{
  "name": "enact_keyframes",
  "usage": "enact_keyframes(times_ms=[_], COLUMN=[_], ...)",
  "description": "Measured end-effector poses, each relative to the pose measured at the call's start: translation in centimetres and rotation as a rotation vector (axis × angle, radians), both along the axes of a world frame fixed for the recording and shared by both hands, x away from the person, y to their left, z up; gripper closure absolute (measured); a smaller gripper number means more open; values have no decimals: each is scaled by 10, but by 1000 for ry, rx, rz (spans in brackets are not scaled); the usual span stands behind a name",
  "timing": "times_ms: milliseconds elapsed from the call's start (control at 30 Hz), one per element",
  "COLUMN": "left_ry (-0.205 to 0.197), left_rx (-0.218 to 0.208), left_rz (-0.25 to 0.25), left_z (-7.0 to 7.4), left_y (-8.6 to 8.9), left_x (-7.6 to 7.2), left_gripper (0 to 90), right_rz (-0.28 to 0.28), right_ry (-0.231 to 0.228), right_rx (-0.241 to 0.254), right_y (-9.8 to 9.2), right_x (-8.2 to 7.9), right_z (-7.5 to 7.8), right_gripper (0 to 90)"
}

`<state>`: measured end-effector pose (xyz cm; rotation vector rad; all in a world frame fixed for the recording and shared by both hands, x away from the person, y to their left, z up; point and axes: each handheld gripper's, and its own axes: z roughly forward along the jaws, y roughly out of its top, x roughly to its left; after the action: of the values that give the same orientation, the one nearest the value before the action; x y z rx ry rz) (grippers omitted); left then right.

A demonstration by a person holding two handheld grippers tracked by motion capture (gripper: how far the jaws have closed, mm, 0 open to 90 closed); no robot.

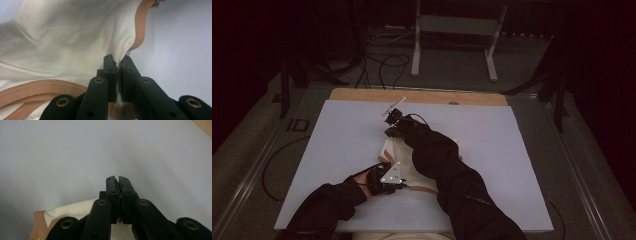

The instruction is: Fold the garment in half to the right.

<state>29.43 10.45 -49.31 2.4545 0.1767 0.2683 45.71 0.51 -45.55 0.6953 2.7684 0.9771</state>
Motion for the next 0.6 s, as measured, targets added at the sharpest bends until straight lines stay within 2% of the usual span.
enact_keyframes(times_ms=[600], left_ry=[-27], left_rx=[22], left_rz=[-48], left_z=[19], left_y=[-11], left_x=[1], left_gripper=[854], right_rz=[-19], right_ry=[-13], right_rx=[41], right_y=[-24], right_x=[-1], right_z=[16], right_gripper=[882])
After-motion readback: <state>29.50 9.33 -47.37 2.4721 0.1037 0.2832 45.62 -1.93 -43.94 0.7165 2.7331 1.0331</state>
